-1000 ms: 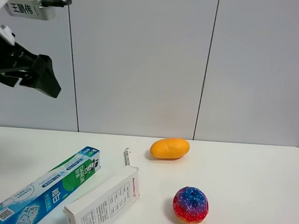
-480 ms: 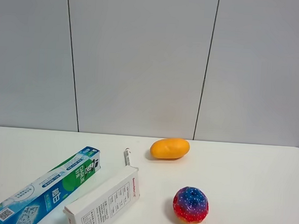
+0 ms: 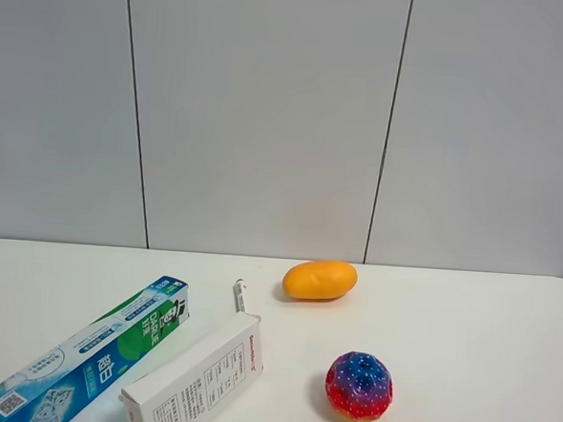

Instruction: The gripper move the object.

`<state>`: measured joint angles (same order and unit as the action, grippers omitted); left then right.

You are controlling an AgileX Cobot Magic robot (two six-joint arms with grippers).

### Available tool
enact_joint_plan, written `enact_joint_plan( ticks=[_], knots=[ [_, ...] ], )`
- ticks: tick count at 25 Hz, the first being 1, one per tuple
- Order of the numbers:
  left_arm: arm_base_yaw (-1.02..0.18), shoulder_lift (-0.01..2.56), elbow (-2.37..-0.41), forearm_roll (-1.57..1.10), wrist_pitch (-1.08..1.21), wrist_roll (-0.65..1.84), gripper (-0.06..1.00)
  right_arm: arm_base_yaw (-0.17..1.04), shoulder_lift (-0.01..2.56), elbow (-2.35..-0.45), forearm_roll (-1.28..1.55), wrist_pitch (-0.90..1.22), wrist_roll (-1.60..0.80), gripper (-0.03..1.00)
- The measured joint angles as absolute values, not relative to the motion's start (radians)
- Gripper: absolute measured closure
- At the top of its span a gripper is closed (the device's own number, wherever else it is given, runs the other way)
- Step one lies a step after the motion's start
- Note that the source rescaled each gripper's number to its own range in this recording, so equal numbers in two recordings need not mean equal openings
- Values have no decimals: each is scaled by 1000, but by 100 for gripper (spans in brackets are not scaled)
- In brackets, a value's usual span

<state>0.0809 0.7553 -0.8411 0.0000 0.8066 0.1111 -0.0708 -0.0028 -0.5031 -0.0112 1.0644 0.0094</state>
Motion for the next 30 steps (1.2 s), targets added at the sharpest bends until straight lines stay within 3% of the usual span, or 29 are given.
enact_joint_plan(
  ticks=[7, 16, 30],
  knots=[
    [81, 475, -647, -101, 845, 99, -1, -71, -3, -503, -11, 1064, 9, -3],
    [81, 195, -537, -158, 919, 96, -1, -71, -3, -503, -11, 1064, 9, -3],
    [81, 84, -531, -166, 966, 96, -1, -71, -3, -503, -11, 1064, 9, -3]
  ],
)
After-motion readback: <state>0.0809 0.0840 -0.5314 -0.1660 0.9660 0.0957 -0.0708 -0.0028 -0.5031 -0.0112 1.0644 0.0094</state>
